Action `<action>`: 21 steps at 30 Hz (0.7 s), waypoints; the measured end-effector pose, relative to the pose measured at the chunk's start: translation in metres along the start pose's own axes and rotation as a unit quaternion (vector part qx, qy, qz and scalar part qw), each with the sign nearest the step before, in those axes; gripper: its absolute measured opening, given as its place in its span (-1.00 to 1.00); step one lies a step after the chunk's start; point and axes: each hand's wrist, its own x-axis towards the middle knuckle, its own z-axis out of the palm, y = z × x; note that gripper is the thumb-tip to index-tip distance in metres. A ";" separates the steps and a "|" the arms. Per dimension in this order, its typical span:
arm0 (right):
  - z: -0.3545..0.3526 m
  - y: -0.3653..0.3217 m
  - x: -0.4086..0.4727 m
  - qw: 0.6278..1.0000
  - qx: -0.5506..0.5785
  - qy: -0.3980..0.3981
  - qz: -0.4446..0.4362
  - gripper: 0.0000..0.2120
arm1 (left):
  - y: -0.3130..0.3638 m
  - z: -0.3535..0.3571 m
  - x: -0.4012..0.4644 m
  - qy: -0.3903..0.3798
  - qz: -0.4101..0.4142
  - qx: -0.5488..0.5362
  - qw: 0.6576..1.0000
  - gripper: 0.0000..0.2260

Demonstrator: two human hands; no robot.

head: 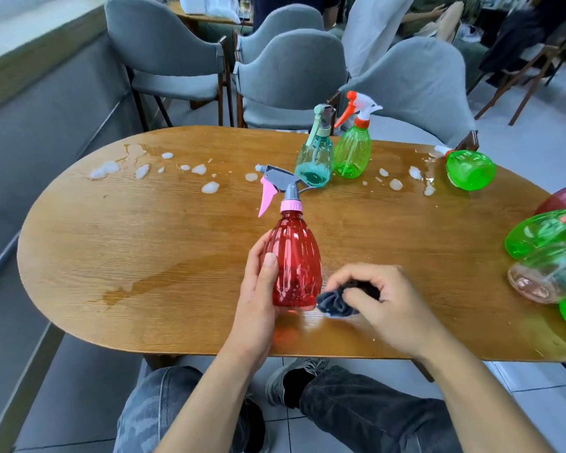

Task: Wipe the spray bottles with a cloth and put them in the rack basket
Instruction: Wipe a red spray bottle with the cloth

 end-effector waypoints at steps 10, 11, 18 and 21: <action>0.018 -0.016 0.026 0.971 0.045 0.222 -0.071 -0.71 | -0.002 -0.002 0.000 -0.010 0.007 0.007 1.000 -0.51; 0.022 -0.016 0.026 0.964 0.101 0.240 -0.053 -0.74 | -0.001 -0.002 0.000 -0.010 0.006 0.004 1.000 -0.52; 0.055 -0.012 0.015 0.911 0.354 0.210 -0.001 -0.78 | 0.002 -0.001 -0.002 0.001 0.009 -0.025 1.000 -0.52; 0.048 -0.007 0.011 0.925 0.349 0.151 -0.028 -0.66 | 0.002 0.000 -0.003 -0.003 0.009 -0.032 0.999 -0.54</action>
